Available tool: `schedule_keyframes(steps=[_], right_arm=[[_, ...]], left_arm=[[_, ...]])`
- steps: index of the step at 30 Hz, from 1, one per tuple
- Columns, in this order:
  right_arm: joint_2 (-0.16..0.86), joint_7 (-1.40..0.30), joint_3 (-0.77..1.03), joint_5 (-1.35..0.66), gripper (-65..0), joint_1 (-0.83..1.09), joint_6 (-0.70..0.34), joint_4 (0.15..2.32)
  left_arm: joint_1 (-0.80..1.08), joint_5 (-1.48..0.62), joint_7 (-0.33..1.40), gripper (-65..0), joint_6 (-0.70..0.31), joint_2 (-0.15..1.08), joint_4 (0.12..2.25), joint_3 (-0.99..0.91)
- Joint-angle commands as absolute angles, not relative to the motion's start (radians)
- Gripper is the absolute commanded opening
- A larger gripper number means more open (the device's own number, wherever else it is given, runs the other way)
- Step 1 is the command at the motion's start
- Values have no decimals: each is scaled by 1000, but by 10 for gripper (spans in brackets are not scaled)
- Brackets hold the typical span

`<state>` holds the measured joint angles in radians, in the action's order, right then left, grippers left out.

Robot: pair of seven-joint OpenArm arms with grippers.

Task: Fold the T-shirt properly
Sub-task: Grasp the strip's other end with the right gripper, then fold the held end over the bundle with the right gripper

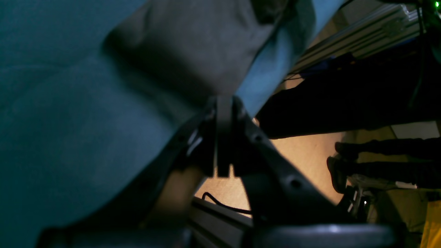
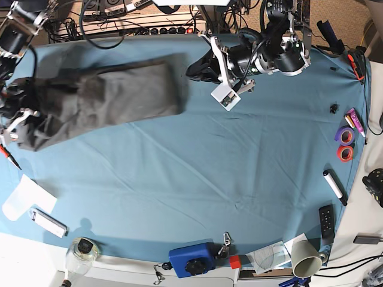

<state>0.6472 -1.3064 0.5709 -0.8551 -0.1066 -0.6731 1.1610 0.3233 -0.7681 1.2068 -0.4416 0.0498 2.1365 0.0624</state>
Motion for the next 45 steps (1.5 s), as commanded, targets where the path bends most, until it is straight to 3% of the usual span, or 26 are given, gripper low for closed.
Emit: schedule_keyframes(steps=[1,3,7,18,34,45], right_arm=[[677,-1319,578,-913,-650,-134,-673,1176],[676,-1396,577,-1016,-650,-139,-685,1179],[673,-1396,577,-1226,-650,-133,-698,1182],[659,-1396,577,-1393,-650,-127,-698,1187],[466,-1396,575,-1369,-650,153,-698,1708],[317,-1396,575,-1352,-650,176,-698,1748]], left_arm=[[322,-786,1190,-650,-446,44,2157,63],[322,-786,1191,-650,-446,44,2157,63],[322,-786,1198,-650,-446,45,2157,63],[334,-786,1213,-650,-445,44,2159,62],[418,-786,1213,-650,-445,45,2241,62],[516,-787,1204,-650,-446,45,2356,62]])
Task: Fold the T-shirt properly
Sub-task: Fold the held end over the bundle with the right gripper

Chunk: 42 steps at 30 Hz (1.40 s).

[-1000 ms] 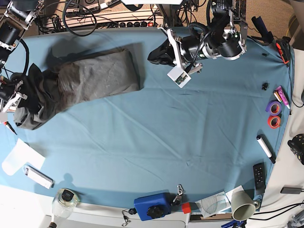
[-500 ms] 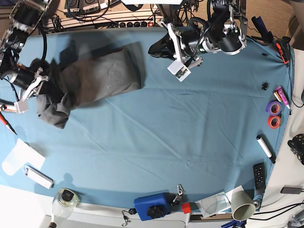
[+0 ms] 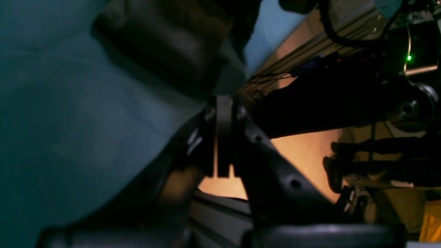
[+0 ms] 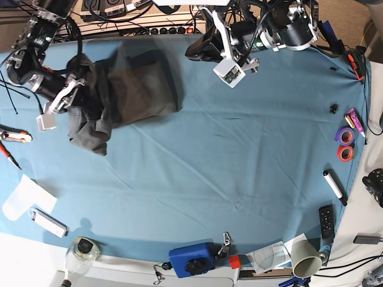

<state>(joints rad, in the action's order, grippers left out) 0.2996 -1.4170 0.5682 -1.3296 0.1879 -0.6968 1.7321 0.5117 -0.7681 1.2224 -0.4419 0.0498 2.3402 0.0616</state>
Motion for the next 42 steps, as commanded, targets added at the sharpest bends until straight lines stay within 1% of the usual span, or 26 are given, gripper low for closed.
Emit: schedule_keyframes(steps=[1,5,9,10,13,15,19,23,27,31,35,36,39,42], right_arm=[[307,-1396,575,-1327,-650,175,-698,1748],[288,-1396,575,-1250,-650,174,-698,1748],[289,-1396,575,-1263,-650,174,-698,1748],[289,-1396,575,-1264,-639,174,-698,1748],[289,-1396,575,-1268,-532,174,-698,1748],[289,-1396,575,-1295,-495,175,-698,1748],[288,-1396,575,-1354,-492,170,-698,1749],[290,-1396,567,-1364,-492,166,-698,1774],[302,-1396,478,-1200,-492,166,-698,1842],[308,-1396,324,-1114,-492,165,-698,1888],[308,-1394,174,-953,-492,150,-698,1890],[308,-1370,147,-928,-492,145,-698,1890],[308,-1351,103,-912,-492,114,-698,1891],[308,-1362,113,-943,-493,82,-698,1892]], left_arm=[[521,-787,1205,-650,-446,45,2356,62],[524,-792,1206,-650,-445,45,2356,62],[524,-794,1206,-650,-446,45,2356,62],[525,-794,1206,-650,-446,45,2356,62],[530,-794,1205,-650,-446,45,2356,62],[533,-794,1205,-650,-446,45,2356,62],[535,-794,1205,-650,-446,45,2356,62],[535,-794,1203,-650,-446,44,2356,62],[535,-794,1188,-650,-446,44,2356,62],[535,-794,1188,-650,-446,44,2356,62],[536,-794,1190,-650,-446,44,2356,62],[538,-794,1190,-650,-446,44,2356,62],[538,-794,1190,-650,-446,44,2356,62],[538,-793,1190,-650,-446,44,2356,62]])
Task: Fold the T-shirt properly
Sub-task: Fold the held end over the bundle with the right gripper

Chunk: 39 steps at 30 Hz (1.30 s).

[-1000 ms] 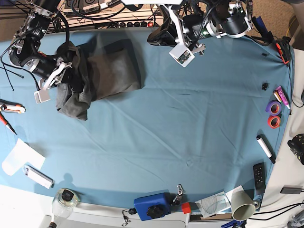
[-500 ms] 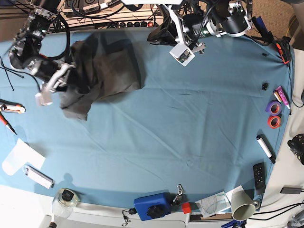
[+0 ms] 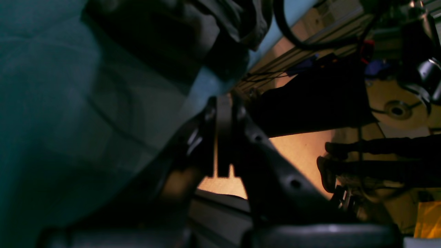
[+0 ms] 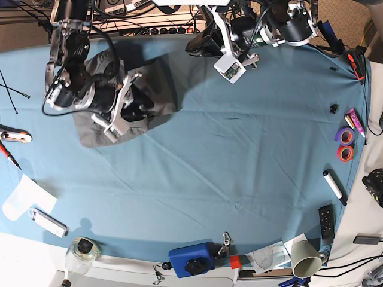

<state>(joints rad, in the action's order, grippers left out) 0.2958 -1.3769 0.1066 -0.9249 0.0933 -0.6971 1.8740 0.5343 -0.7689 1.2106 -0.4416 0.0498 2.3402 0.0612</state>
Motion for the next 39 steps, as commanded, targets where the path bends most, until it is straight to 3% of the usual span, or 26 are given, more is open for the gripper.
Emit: schedule_keyframes(steps=[1,8,14,20,25,30,35,39], right_arm=[[308,-1362,129,-965,-493,75,-698,1893],[308,-1396,385,-1082,-493,80,-698,1894],[310,-1396,544,-1115,-493,196,-698,1894],[308,-1387,542,-1069,-493,251,-698,1847],[308,-1251,449,-831,-494,199,-698,1604],[308,-1266,319,-821,-494,131,-698,1409],[312,-1396,290,-989,-494,104,-698,1509],[313,-1396,297,-1085,-494,105,-698,1691]], left_arm=[[538,-794,1190,-650,-446,44,2356,62],[538,-793,1189,-650,-447,44,2356,62],[537,-793,1188,-650,-466,44,2356,62],[537,-794,1185,-650,-472,44,2356,62],[535,-793,1186,-650,-472,45,2356,62],[535,-793,1186,-650,-472,45,2356,62],[535,-793,1187,-650,-472,45,2356,62],[535,-793,1186,-650,-472,45,2356,62]])
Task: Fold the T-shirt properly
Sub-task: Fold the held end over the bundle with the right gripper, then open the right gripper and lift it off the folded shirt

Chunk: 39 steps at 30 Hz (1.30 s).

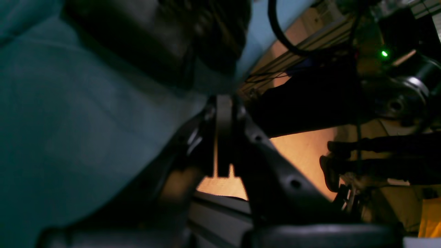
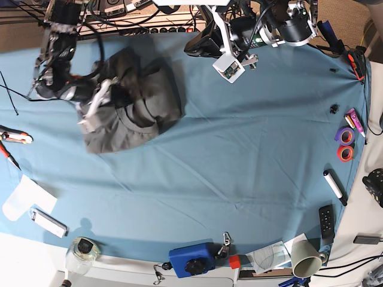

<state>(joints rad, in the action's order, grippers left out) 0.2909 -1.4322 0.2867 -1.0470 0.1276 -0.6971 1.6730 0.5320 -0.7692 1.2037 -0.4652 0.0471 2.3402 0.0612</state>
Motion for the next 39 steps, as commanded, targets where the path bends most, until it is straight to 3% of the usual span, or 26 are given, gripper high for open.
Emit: schedule_keyframes(steps=[1,5,15,20,24,29,39], right_arm=[[313,-1396,298,-1088,-494,105,-698,1736],[310,-1396,290,-1042,-494,105,-698,1785],[274,-1205,199,-766,-494,87,-698,1554],[289,-1321,192,-898,-494,75,-698,1564],[296,-1396,255,-1012,-494,75,-698,1709],[297,-1396,422,-1013,-494,108,-698,1898],[297,-1396,699,-1032,-494,295,-698,1997]], left_arm=[[535,-793,1185,-650,-472,44,2356,62],[535,-793,1186,-650,-472,45,2356,62],[535,-790,1186,-650,-472,45,2356,62],[535,-790,1187,-650,-471,44,2356,62],[535,-771,1189,-650,-469,45,2356,62],[535,-628,1152,-650,-402,46,2356,62],[490,-139,1054,-650,-197,70,2356,62]])
